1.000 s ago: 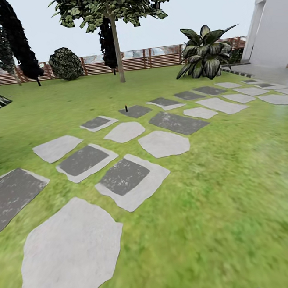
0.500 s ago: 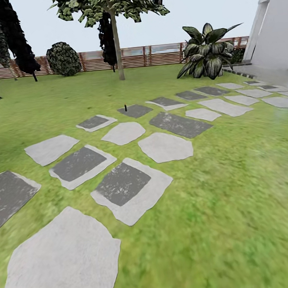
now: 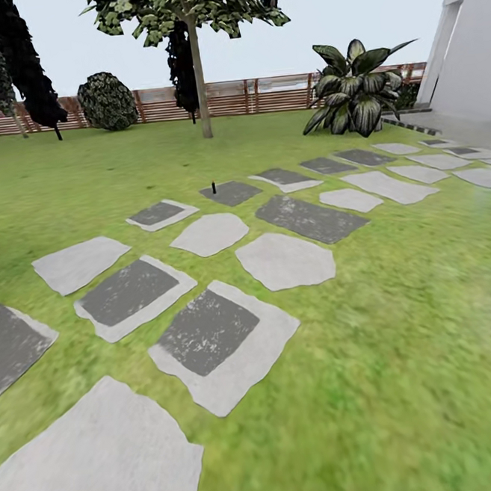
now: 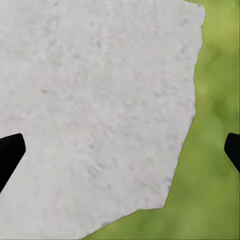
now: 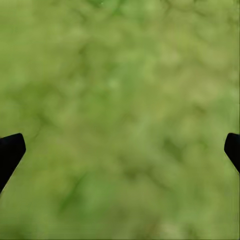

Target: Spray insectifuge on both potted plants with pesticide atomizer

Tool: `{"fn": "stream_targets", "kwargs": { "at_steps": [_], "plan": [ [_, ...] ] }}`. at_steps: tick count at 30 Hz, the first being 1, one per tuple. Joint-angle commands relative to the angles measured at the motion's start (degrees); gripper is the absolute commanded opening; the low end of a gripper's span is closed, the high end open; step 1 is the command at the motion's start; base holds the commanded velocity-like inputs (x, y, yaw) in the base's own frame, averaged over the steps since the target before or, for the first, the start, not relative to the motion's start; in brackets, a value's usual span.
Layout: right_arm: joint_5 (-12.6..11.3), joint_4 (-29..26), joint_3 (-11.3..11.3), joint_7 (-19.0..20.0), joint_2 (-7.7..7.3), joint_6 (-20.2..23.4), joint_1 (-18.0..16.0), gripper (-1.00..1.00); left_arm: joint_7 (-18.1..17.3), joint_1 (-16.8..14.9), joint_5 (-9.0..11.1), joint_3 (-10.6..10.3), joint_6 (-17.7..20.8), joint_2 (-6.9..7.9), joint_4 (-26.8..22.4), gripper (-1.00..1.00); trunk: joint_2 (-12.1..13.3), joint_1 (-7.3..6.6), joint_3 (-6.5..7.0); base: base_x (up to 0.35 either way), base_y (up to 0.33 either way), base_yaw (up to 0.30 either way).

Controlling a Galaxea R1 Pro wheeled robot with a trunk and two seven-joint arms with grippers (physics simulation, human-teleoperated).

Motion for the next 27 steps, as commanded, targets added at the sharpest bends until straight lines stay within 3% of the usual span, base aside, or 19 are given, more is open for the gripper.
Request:
{"fn": "stream_targets", "kwargs": {
  "at_steps": [1,27],
  "plan": [
    [0.00,0.04,0.02,0.04,-0.01,-0.18,-0.03,1.00,-0.08,-0.03,0.47,-0.06,-0.18,0.00,0.05,1.00,-0.01,0.02,0.01,0.332,0.000,0.000],
    [0.05,0.04,0.02,0.04,0.02,-0.18,-0.03,1.00,-0.08,-0.03,0.39,-0.08,-0.17,-0.08,0.05,1.00,-0.01,0.02,0.93,0.332,0.000,0.000]
  ]
}}
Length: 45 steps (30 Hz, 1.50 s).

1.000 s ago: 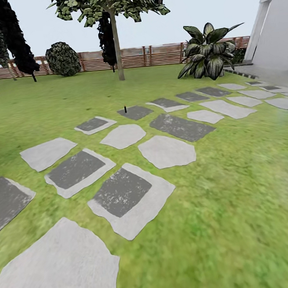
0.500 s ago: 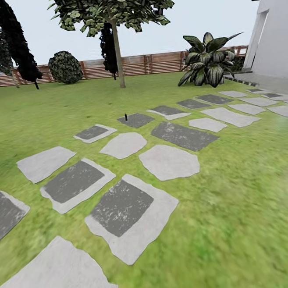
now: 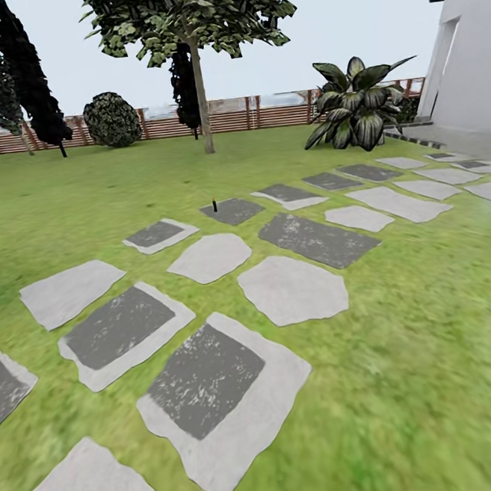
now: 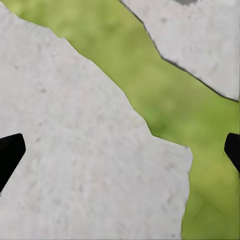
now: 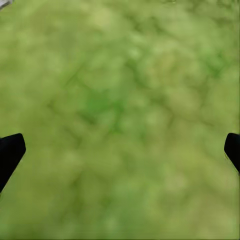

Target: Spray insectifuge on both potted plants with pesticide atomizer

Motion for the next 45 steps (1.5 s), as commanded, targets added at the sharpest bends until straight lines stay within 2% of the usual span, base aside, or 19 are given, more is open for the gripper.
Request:
{"fn": "stream_targets", "kwargs": {
  "at_steps": [1,45],
  "plan": [
    [0.02,0.04,0.02,0.04,-0.01,-0.18,-0.03,1.00,-0.08,-0.03,0.45,-0.04,-0.17,0.00,0.05,1.00,-0.02,0.02,-0.05,0.332,0.000,0.000],
    [-0.03,0.00,0.02,0.06,0.02,-0.18,-0.03,1.00,-0.08,-0.03,0.45,-0.04,-0.17,0.01,0.07,1.00,-0.02,0.02,-0.04,0.332,0.000,0.000]
  ]
}}
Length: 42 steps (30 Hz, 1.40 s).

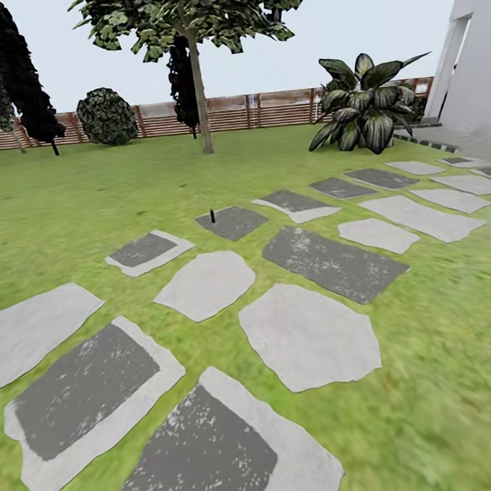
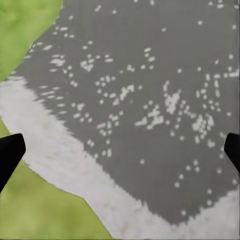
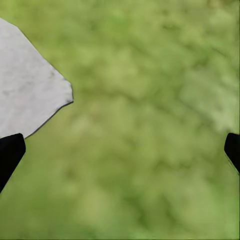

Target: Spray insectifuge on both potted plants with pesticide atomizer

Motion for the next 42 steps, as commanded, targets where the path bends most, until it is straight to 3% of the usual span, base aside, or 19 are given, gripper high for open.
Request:
{"fn": "stream_targets", "kwargs": {
  "at_steps": [1,13,42],
  "plan": [
    [-0.03,0.03,0.02,0.07,0.01,-0.18,-0.03,1.00,-0.08,-0.03,0.46,-0.04,-0.17,-0.01,0.06,1.00,-0.02,0.02,-0.01,0.332,0.000,0.000],
    [-0.03,0.06,0.02,0.20,0.02,-0.18,-0.03,1.00,-0.08,-0.03,0.48,-0.04,-0.17,-0.02,0.03,1.00,-0.02,0.02,0.77,0.332,0.000,0.000],
    [0.08,0.09,0.02,0.13,-0.03,-0.18,-0.03,1.00,-0.08,-0.03,0.45,-0.04,-0.17,-0.02,0.03,1.00,-0.02,0.02,0.80,0.332,0.000,0.000]
  ]
}}
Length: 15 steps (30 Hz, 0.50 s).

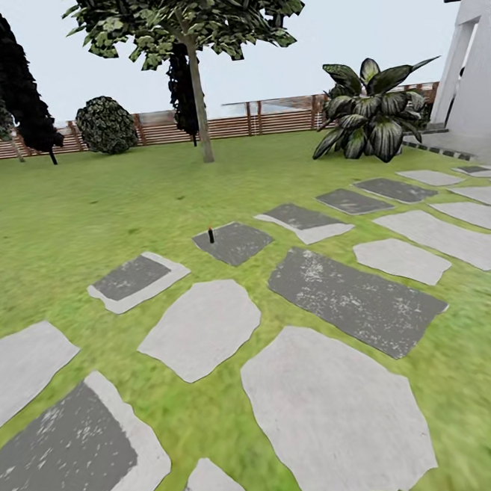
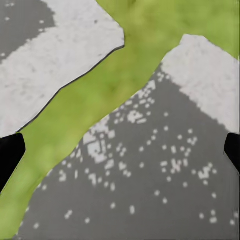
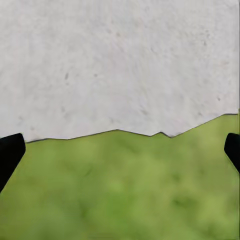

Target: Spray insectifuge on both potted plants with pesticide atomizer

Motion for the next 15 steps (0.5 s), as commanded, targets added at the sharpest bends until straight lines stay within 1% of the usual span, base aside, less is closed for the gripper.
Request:
{"fn": "stream_targets", "kwargs": {
  "at_steps": [1,15],
  "plan": [
    [0.01,0.04,0.02,0.04,-0.01,-0.18,-0.03,1.00,-0.08,-0.03,0.45,-0.04,-0.18,0.00,0.05,1.00,-0.02,0.02,-0.05,0.332,0.000,0.000],
    [0.10,0.13,0.07,-0.05,-0.02,-0.18,-0.03,1.00,-0.08,-0.03,0.54,-0.04,-0.17,0.01,0.07,1.00,-0.02,0.02,-0.05,0.332,0.000,0.000]
  ]
}}
